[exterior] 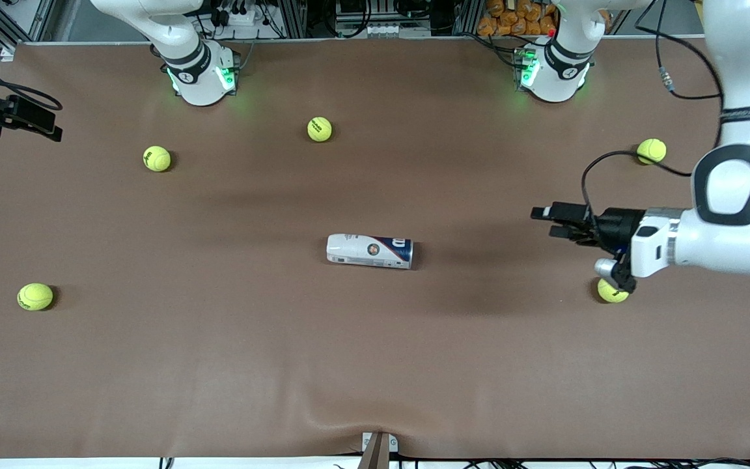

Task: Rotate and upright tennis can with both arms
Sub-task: 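Move the left gripper toward the open end of the can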

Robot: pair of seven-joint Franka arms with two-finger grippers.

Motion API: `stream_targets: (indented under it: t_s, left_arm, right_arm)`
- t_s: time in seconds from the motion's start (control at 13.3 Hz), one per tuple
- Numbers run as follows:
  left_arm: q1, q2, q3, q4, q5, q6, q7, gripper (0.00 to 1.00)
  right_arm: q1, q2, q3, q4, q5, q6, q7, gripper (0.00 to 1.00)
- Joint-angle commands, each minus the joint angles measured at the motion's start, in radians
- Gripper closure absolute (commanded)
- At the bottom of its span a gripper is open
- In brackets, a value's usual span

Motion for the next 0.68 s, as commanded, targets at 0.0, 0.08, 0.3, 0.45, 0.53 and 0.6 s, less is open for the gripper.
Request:
stream_targets:
  t_s: [0.0,0.08,0.3,0.45,0.53,0.6]
  left_arm:
    - [-0.002,0.021,-0.005,-0.072,-0.092,0.044,0.103,0.00]
    - [-0.005,0.043,-0.008,-0.082,-0.122,0.053,0.138,0.00]
    - [-0.019,0.107,-0.017,-0.099,-0.222,0.070,0.239,0.00]
    - [-0.026,0.118,-0.023,-0.133,-0.276,0.093,0.252,0.00]
    - [-0.034,0.133,-0.026,-0.144,-0.309,0.114,0.252,0.00]
    - [-0.052,0.152,-0.028,-0.148,-0.340,0.126,0.259,0.00]
  right_arm:
    - [-0.021,-0.018,0.008,-0.005,-0.007,0.000,0.014,0.00]
    - [-0.041,-0.017,0.008,-0.005,-0.006,-0.004,0.012,0.00]
    - [-0.038,-0.009,0.017,-0.005,-0.004,0.007,-0.002,0.00]
    - [-0.038,-0.009,0.017,-0.006,-0.004,0.002,0.003,0.00]
    - [-0.038,-0.009,0.017,-0.006,-0.007,0.007,0.002,0.00]
    - [-0.041,-0.006,0.016,-0.006,-0.009,0.007,0.000,0.00]
